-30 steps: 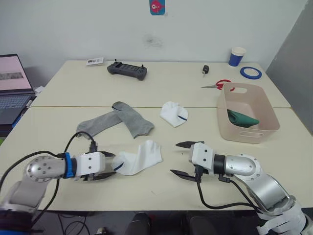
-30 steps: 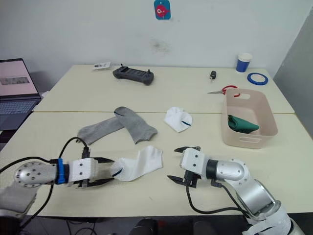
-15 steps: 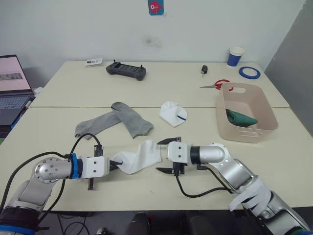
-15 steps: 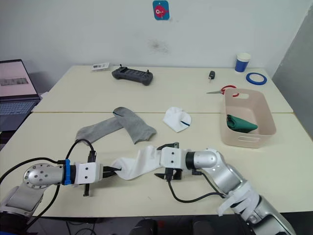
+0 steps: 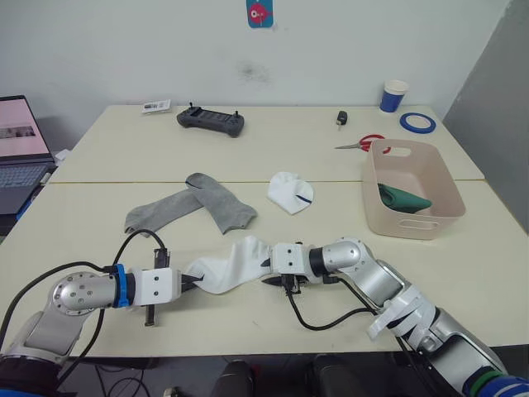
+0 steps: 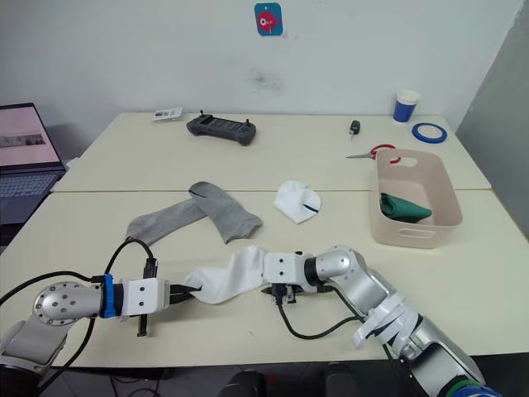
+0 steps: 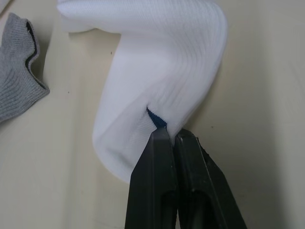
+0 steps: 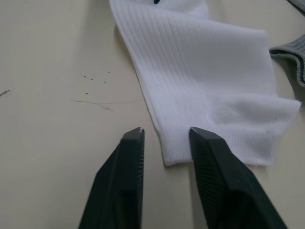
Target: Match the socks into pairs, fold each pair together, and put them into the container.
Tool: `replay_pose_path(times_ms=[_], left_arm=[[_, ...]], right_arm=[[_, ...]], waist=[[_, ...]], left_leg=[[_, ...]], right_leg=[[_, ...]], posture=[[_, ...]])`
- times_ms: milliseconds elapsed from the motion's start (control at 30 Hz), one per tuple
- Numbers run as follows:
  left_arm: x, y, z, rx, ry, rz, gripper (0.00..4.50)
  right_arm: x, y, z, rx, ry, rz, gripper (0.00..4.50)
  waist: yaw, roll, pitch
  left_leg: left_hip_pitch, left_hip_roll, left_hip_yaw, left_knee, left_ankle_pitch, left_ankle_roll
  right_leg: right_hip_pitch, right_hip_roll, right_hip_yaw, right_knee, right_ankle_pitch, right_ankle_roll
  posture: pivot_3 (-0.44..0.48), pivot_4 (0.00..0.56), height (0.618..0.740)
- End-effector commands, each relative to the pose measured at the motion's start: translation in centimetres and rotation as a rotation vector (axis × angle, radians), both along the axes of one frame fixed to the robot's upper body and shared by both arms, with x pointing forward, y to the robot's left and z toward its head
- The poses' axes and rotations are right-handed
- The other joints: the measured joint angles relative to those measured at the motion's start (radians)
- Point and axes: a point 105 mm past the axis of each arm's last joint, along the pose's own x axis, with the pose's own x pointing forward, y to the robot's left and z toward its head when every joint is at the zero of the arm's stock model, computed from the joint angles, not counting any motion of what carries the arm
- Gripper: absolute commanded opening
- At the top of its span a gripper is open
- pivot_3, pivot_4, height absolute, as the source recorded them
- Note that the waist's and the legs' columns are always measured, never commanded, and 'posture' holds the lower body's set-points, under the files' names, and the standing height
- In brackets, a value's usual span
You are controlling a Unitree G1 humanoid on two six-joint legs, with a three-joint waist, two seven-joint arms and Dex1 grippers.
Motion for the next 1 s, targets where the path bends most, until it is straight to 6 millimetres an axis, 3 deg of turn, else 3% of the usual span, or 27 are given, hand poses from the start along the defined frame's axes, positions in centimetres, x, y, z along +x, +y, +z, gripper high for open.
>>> replay_pose_path(times_ms=[33,67,267,500,633,733,833,1000], left_arm=[[0.1,0.0,0.5,0.025,-0.011,-0.019,0.00],[0.1,0.0,0.5,0.029,-0.010,-0.025,0.00],[-2.1,-1.5,0.8,0.060,0.122,-0.149,0.00],[-7.9,-3.6,1.7,0.107,0.474,-0.325,0.00],[-10.1,-4.2,3.4,0.067,0.685,-0.359,0.00],[-9.8,-4.4,4.8,0.029,0.780,-0.335,0.00],[-7.3,-4.5,5.6,-0.008,0.782,-0.281,0.00],[-3.2,-4.7,3.8,0.020,0.766,-0.220,0.00]], right_arm=[[1.4,-1.4,-0.8,-0.061,-0.001,-0.084,0.24],[1.3,-1.4,-0.7,-0.051,0.007,-0.087,0.02],[-0.3,-2.6,1.4,0.012,-0.041,-0.030,0.02],[-6.7,-5.2,2.9,-0.002,0.043,0.063,0.02],[-9.9,-6.0,4.1,0.026,0.217,0.072,0.02],[-11.7,-6.4,5.2,0.072,0.442,0.049,0.02],[-11.7,-6.9,5.7,0.067,0.565,-0.008,0.02],[-8.6,-6.8,4.5,0.071,0.639,-0.175,0.02]], waist=[[0.000,0.000,0.000],[0.000,0.000,0.000],[0.004,0.000,0.000],[-0.001,0.001,0.001],[-0.003,0.001,0.002],[0.001,0.002,0.002],[0.004,0.002,0.003],[0.001,0.002,0.002]], left_leg=[[0.000,0.000,0.000,0.000,0.000,0.000],[0.000,0.000,0.000,0.000,0.000,0.000],[-0.003,-0.001,-0.001,0.000,0.000,0.000],[-0.005,0.000,0.000,0.000,-0.001,0.002],[-0.003,0.004,0.000,0.000,-0.002,0.003],[-0.003,0.010,0.001,0.000,-0.002,0.003],[-0.003,0.016,0.008,0.001,-0.002,0.002],[-0.005,0.015,0.015,0.002,-0.002,0.003]], right_leg=[[0.000,0.000,0.000,0.000,0.000,0.000],[0.000,0.000,0.000,0.000,0.000,0.000],[-0.001,0.000,0.000,-0.001,0.000,0.000],[-0.002,-0.001,0.000,-0.002,-0.003,0.001],[-0.002,-0.001,0.000,-0.001,-0.003,0.000],[-0.001,0.001,-0.003,0.000,-0.005,-0.003],[0.000,0.005,-0.006,0.000,-0.007,-0.007],[0.000,0.007,-0.002,-0.002,-0.003,-0.001]], posture=[[0.000,0.150,0.740],[0.000,0.150,0.740],[0.000,0.150,0.740],[0.000,0.150,0.740],[0.000,0.150,0.740],[0.000,0.150,0.740],[0.000,0.150,0.740],[0.000,0.150,0.740]])
